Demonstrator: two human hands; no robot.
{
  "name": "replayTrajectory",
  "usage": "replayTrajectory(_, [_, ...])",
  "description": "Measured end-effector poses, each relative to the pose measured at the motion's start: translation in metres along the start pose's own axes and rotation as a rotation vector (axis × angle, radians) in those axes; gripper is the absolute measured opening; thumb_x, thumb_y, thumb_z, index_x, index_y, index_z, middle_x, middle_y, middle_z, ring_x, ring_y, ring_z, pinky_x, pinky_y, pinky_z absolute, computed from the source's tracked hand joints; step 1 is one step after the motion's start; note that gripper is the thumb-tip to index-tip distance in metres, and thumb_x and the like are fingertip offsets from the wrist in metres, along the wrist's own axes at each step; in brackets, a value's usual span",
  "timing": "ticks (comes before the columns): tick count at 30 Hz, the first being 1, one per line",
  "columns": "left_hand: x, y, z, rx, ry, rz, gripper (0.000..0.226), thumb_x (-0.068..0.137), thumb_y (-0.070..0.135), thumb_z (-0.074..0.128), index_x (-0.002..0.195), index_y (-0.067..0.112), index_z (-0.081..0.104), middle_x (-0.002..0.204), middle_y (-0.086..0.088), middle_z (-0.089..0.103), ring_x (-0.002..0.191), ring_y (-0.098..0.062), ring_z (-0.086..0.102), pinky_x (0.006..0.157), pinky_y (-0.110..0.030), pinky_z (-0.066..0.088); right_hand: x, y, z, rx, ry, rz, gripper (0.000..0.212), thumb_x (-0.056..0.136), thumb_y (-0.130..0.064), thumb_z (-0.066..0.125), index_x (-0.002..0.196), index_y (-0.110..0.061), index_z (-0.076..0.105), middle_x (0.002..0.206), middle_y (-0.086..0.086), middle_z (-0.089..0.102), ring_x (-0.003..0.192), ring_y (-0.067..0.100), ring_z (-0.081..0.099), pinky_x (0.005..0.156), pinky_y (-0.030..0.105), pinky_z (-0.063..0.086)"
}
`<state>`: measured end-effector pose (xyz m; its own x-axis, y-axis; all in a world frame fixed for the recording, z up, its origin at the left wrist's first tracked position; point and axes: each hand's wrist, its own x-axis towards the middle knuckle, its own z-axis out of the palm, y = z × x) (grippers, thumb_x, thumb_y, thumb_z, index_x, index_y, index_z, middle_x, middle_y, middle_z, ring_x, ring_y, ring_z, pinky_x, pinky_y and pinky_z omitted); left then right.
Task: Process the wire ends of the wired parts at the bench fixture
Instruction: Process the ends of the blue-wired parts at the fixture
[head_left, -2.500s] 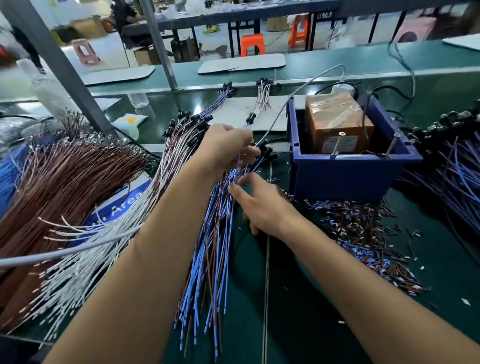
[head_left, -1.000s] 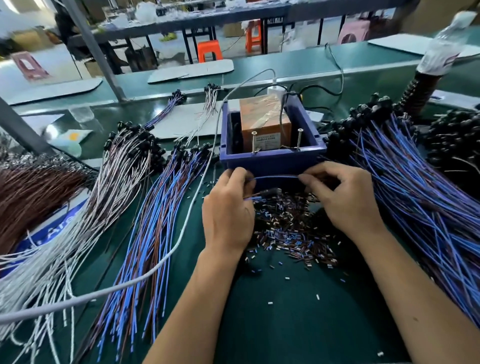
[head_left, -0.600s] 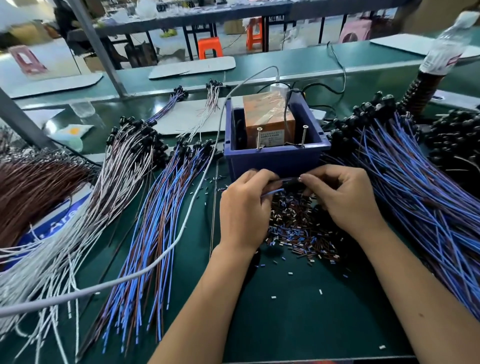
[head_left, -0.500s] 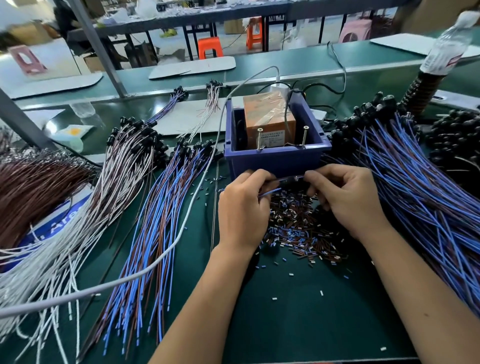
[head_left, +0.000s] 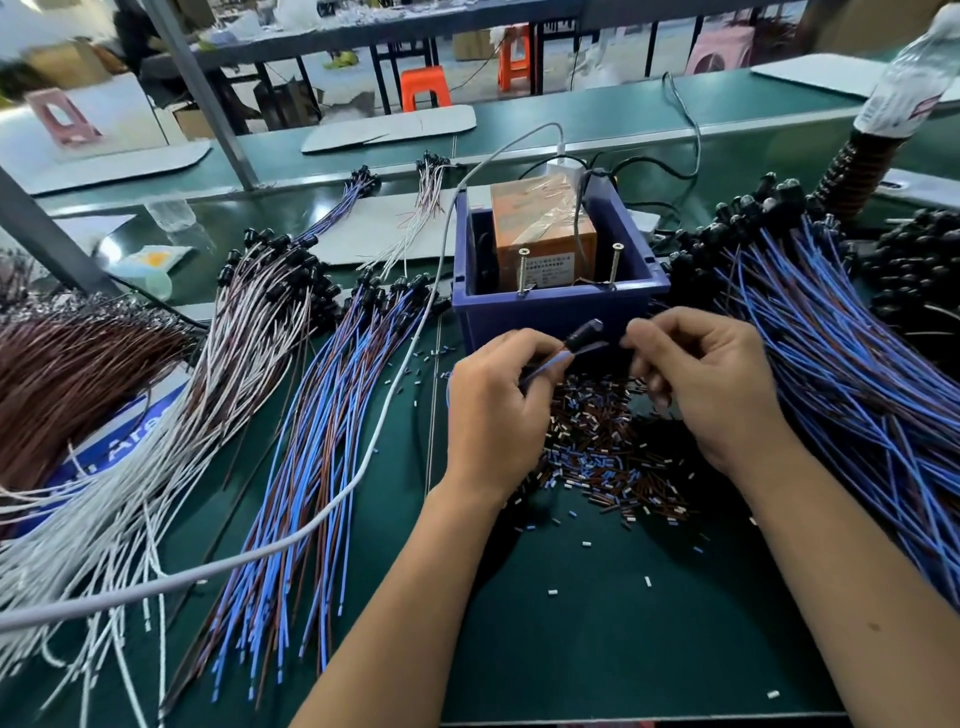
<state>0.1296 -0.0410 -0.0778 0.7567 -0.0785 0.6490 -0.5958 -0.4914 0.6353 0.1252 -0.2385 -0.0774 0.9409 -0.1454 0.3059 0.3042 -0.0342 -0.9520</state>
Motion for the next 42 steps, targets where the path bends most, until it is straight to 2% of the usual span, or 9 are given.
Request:
replayTrajectory(5, [0.0,0.004,-0.002,-0.171,0.142,-0.158,0.018,0.1,0.021,0.068,0.083,0.015,0.07,0.071,0.008,0.069,0.063,-0.008,0.063,0.061,-0.021,0.047,-0.004,-0.004,0.006,0.007,0.027,0.002,0.006,0.089,-0.023,0.081,0.094,-0.024,0.081,0.067,0.003,0.068,0.046,0.009,0.049,0.04,0.02,0.039])
replayTrajectory(11, [-0.005,0.011,0.009,-0.303,0.075,-0.188,0.012,0.098,0.015,0.07,0.087,0.011,0.072,0.076,0.005,0.073,0.073,-0.015,0.072,0.07,-0.025,0.055,-0.013,-0.003,0.041,0.211,-0.024,0.053,0.014,0.093,-0.01,0.074,0.086,-0.02,0.082,0.062,0.001,0.066,0.039,0.009,0.042,0.036,0.016,0.031])
replayTrajectory(17, [-0.005,0.01,0.009,-0.383,0.024,-0.203,0.01,0.098,0.013,0.07,0.089,0.008,0.072,0.081,0.002,0.077,0.078,-0.017,0.076,0.074,-0.028,0.058,-0.014,-0.005,0.041,0.239,0.005,0.074,0.011,0.084,-0.025,0.079,0.087,-0.015,0.081,0.068,0.014,0.073,0.04,0.011,0.039,0.038,0.018,0.029])
replayTrajectory(20, [-0.005,0.012,0.008,-0.356,0.02,-0.189,0.01,0.098,0.015,0.071,0.089,0.009,0.071,0.081,0.005,0.076,0.078,-0.013,0.075,0.072,-0.028,0.057,-0.015,-0.005,0.04,0.246,0.006,0.072,0.004,0.09,-0.016,0.078,0.086,-0.014,0.079,0.064,0.018,0.063,0.041,0.011,0.037,0.038,0.017,0.028])
replayTrajectory(24, [-0.005,0.013,0.004,-0.13,0.208,-0.046,0.014,0.1,0.02,0.069,0.089,0.012,0.07,0.078,0.007,0.065,0.068,-0.014,0.06,0.058,-0.036,0.048,-0.015,-0.007,0.039,0.286,0.01,0.055,0.012,0.097,-0.013,0.071,0.086,-0.017,0.072,0.059,0.002,0.056,0.04,0.011,0.039,0.038,0.016,0.028])
replayTrajectory(28, [-0.002,0.011,-0.004,-0.071,0.448,-0.013,0.01,0.101,0.017,0.066,0.091,0.017,0.069,0.075,0.006,0.065,0.063,-0.02,0.058,0.052,-0.043,0.044,-0.013,-0.012,0.039,0.313,0.031,0.0,0.016,0.106,-0.012,0.055,0.091,-0.017,0.057,0.095,0.014,0.076,0.041,0.016,0.048,0.039,0.018,0.034])
replayTrajectory(35, [0.007,0.009,-0.007,-0.151,0.591,-0.2,0.015,0.1,0.021,0.068,0.09,0.009,0.07,0.077,0.007,0.073,0.071,-0.016,0.069,0.066,-0.045,0.058,-0.015,-0.009,0.036,-0.191,0.351,-0.272,0.009,0.103,-0.019,0.065,0.096,-0.018,0.071,0.076,-0.004,0.072,0.059,0.012,0.063,0.056,0.024,0.048])
replayTrajectory(39, [0.01,0.01,-0.005,-0.13,0.561,-0.242,0.011,0.096,0.016,0.067,0.09,0.012,0.074,0.076,0.01,0.071,0.071,-0.006,0.065,0.067,-0.031,0.056,-0.01,-0.011,0.04,-0.379,0.476,-0.395,0.017,0.104,-0.02,0.061,0.107,-0.014,0.076,0.085,-0.005,0.074,0.077,0.01,0.071,0.068,0.028,0.058])
replayTrajectory(42, [0.01,0.009,-0.002,-0.142,0.474,-0.232,0.011,0.096,0.014,0.065,0.094,0.012,0.076,0.079,0.003,0.072,0.073,-0.014,0.067,0.068,-0.039,0.058,-0.005,-0.011,0.04,-0.441,0.464,-0.435,0.022,0.104,-0.019,0.06,0.112,-0.009,0.078,0.093,0.001,0.077,0.086,0.013,0.074,0.077,0.038,0.062])
